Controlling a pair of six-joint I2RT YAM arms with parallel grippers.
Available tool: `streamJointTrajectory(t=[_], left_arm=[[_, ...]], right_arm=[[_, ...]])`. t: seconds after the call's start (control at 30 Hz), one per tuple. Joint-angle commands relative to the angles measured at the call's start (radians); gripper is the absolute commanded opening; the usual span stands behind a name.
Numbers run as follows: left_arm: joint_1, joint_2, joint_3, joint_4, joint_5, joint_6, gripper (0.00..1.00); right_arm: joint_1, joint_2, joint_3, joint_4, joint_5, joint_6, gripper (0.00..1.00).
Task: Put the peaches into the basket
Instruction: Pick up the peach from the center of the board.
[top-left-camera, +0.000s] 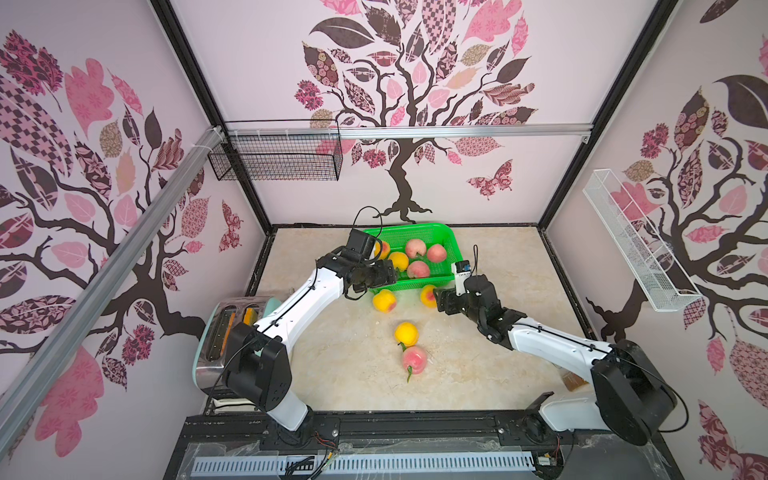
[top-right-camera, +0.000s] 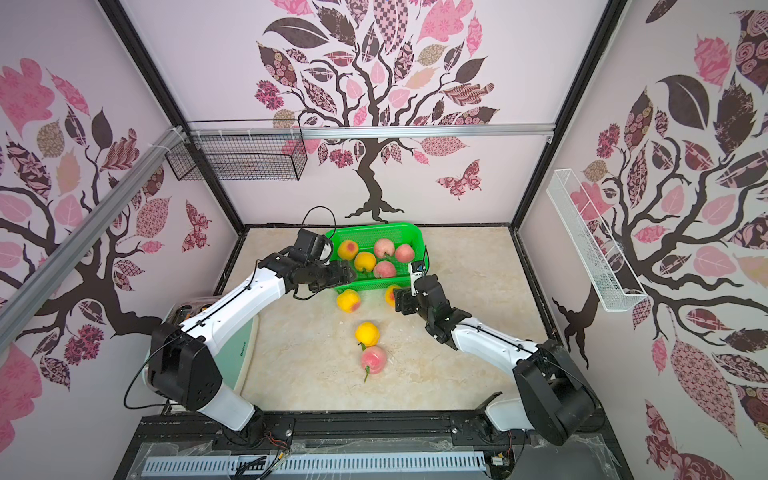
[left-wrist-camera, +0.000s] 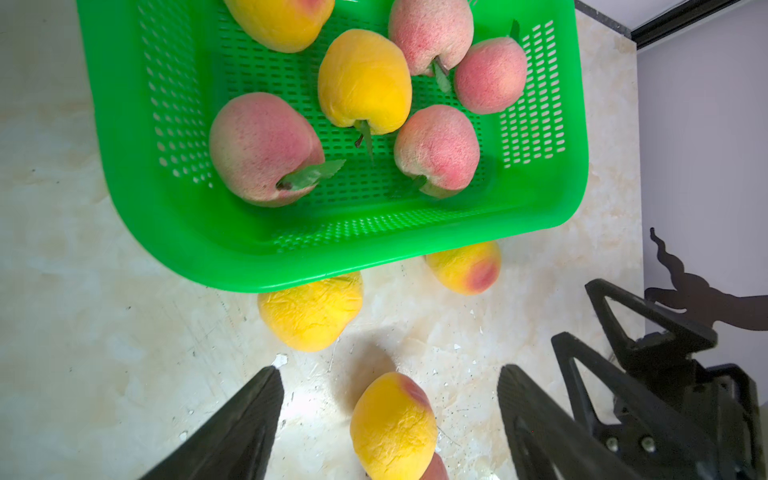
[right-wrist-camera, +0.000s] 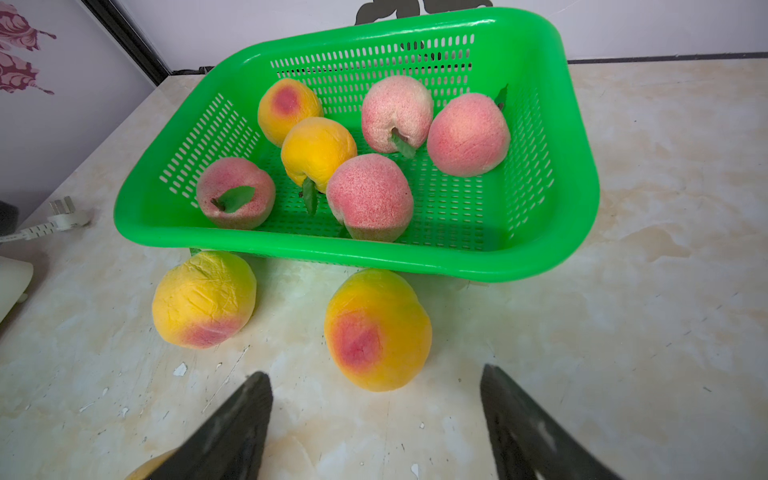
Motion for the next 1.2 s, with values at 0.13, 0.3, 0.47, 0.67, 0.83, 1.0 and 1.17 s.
streamJointTrajectory(t=[0.13, 0.3, 0.47, 0.67, 0.83, 1.0, 1.17], left_arm=[[-0.001, -0.102, -0.135, 0.01, -0.066, 0.011, 0.85], [0.001, -0.175, -0.274, 0.132, -0.087, -0.01, 0.85], [0.0, -0.199, -0.354, 0.213, -0.103, 0.012, 0.85], [-0.001, -0.174, -0.411, 0.311, -0.078, 0.02, 0.85], [-0.001, -0.141, -0.445, 0.399, -0.069, 0.039, 0.85], [0.0, -0.117, -0.456, 0.43, -0.098, 0.072, 0.85], [-0.003, -0.102, -0.487, 0.486, -0.127, 0.106, 0.85]], right_arm=[[0.005, 0.004, 0.0, 0.006, 0.0, 0.009, 0.81], [0.004, 0.006, 0.002, 0.004, 0.0, 0.007, 0.81], [0.005, 0.007, 0.0, 0.004, 0.003, 0.005, 0.81], [0.004, 0.005, 0.002, 0.002, -0.002, 0.006, 0.81], [0.005, 0.004, 0.004, -0.001, 0.002, 0.003, 0.81], [0.005, 0.004, 0.001, 0.001, 0.006, 0.003, 0.81], [0.004, 0.006, 0.003, 0.001, 0.0, 0.005, 0.81]])
